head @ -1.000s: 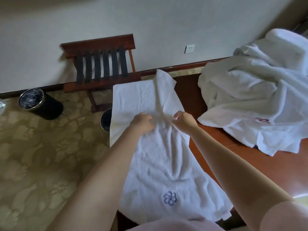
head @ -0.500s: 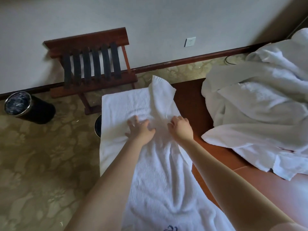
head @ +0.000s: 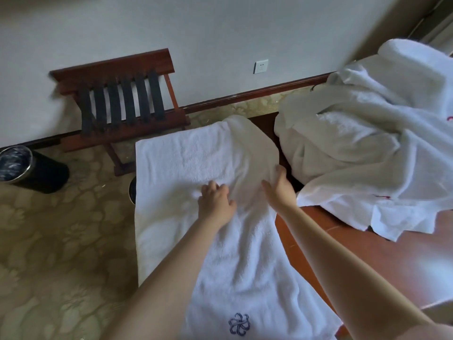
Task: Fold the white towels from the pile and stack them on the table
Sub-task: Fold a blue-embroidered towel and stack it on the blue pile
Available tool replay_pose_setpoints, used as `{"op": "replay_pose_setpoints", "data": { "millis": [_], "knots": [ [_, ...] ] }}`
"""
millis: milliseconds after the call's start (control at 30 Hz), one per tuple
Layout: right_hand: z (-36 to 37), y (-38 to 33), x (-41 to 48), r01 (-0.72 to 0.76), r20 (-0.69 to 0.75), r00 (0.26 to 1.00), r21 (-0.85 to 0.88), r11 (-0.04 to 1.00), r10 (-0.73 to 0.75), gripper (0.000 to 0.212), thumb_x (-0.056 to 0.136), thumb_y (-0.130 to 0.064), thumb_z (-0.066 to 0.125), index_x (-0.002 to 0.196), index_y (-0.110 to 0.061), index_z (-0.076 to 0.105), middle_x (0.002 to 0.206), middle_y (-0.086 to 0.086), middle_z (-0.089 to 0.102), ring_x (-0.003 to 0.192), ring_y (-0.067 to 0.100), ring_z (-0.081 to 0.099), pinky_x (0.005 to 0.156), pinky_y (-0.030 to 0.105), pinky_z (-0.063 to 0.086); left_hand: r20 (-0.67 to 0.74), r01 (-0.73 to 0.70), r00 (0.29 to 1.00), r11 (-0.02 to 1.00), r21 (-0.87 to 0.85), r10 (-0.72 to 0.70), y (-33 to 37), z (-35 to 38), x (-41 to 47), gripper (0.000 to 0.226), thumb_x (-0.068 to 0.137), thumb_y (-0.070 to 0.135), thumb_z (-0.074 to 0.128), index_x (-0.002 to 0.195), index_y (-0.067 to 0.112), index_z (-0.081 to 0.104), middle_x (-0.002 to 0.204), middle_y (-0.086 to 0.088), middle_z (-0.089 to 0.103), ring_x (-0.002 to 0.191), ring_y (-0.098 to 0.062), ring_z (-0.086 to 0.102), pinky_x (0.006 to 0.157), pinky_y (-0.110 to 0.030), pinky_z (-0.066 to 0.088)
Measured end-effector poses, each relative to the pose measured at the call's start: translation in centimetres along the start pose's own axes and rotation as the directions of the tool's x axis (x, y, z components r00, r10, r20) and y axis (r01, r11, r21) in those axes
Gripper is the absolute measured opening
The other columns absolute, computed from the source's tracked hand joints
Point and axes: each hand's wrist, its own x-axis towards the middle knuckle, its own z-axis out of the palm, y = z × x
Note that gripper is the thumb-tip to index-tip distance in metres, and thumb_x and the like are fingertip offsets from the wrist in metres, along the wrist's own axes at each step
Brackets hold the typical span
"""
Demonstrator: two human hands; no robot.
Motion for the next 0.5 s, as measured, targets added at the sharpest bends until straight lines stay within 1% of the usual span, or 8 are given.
{"op": "replay_pose_setpoints", "data": {
  "millis": [67,133,200,233,267,400,433,500],
  "knots": [
    [0.7,1.4,-2.5,-0.086,-0.052,0.994,0.104,0.991,0.092,0.064,0.092,-0.024,0.052,0.146,-0.013,0.022,0.121,0.018,0.058,0.105,0.039,0.057,0.076,0.037,0.041,0.058,-0.069,0.996,0.998,-0.013,0.07,0.8,1.4,-1.9,0.031,0.09,0.032,0.052,0.115,0.013,0.052,0.12,-0.008,0.04,0.115,-0.03,0.038,0.089,-0.037,0.041],
    [1.1,2.7,-4.4,-0.163,-0.051,0.984,0.136,0.977,0.172,0.048,0.092,-0.021,0.05,0.137,-0.01,0.035,0.105,0.014,0.06,0.099,0.038,0.059,0.071,0.035,0.041,0.128,-0.089,0.987,0.996,-0.028,0.092,1.2,2.7,-3.4,0.036,0.091,0.033,0.053,0.121,0.014,0.051,0.125,-0.007,0.039,0.119,-0.028,0.038,0.093,-0.037,0.042],
    [1.1,3.6,-5.9,-0.182,0.026,0.983,0.041,0.982,0.181,0.013,0.092,-0.019,0.048,0.103,-0.013,0.052,0.083,0.002,0.054,0.089,0.033,0.058,0.063,0.032,0.036,0.177,-0.084,0.98,0.996,-0.03,0.088,1.3,3.7,-4.7,0.042,0.091,0.038,0.053,0.125,0.013,0.05,0.132,-0.006,0.035,0.123,-0.028,0.036,0.099,-0.039,0.041],
    [0.9,3.7,-6.5,-0.163,0.055,0.985,0.004,0.987,0.162,0.007,0.093,-0.019,0.047,0.087,-0.015,0.049,0.076,-0.001,0.05,0.082,0.031,0.056,0.059,0.032,0.033,0.194,-0.078,0.978,0.997,-0.023,0.081,1.3,4.0,-5.2,0.044,0.091,0.041,0.053,0.125,0.012,0.051,0.136,-0.006,0.033,0.126,-0.028,0.034,0.101,-0.04,0.04],
    [0.6,3.8,-6.7,-0.137,0.048,0.989,0.002,0.991,0.137,0.015,0.093,-0.019,0.045,0.079,-0.017,0.044,0.072,-0.002,0.048,0.075,0.028,0.053,0.056,0.032,0.031,0.208,-0.07,0.976,0.997,-0.012,0.071,1.2,4.2,-5.6,0.047,0.092,0.043,0.051,0.126,0.012,0.05,0.141,-0.006,0.029,0.129,-0.028,0.031,0.103,-0.041,0.038],
    [-2.5,4.1,-6.7,-0.086,-0.216,0.969,0.16,0.983,0.12,0.008,0.096,-0.015,0.034,0.09,-0.016,0.039,0.068,-0.002,0.045,0.069,0.027,0.045,0.053,0.034,0.027,0.241,-0.029,0.97,0.999,0.019,0.023,1.3,4.4,-6.1,0.051,0.094,0.046,0.047,0.134,0.013,0.046,0.153,-0.008,0.016,0.139,-0.03,0.02,0.11,-0.043,0.03],
    [-3.4,4.2,-6.7,-0.046,-0.257,0.963,0.127,0.991,0.077,0.008,0.095,-0.011,0.034,0.091,-0.017,0.038,0.066,-0.002,0.045,0.067,0.028,0.045,0.051,0.034,0.026,0.246,-0.01,0.969,1.0,0.013,0.006,1.5,4.4,-6.1,0.052,0.094,0.045,0.047,0.135,0.013,0.045,0.153,-0.009,0.016,0.139,-0.03,0.021,0.11,-0.043,0.03],
    [-4.7,4.7,-7.0,0.034,-0.23,0.973,0.021,0.999,-0.029,0.008,0.094,-0.01,0.038,0.098,-0.015,0.042,0.069,-0.001,0.05,0.067,0.029,0.05,0.051,0.034,0.028,0.257,0.014,0.966,1.0,0.016,-0.018,2.2,4.3,-6.2,0.051,0.093,0.044,0.048,0.133,0.012,0.045,0.15,-0.012,0.02,0.136,-0.031,0.027,0.107,-0.043,0.034]
  ]
}}
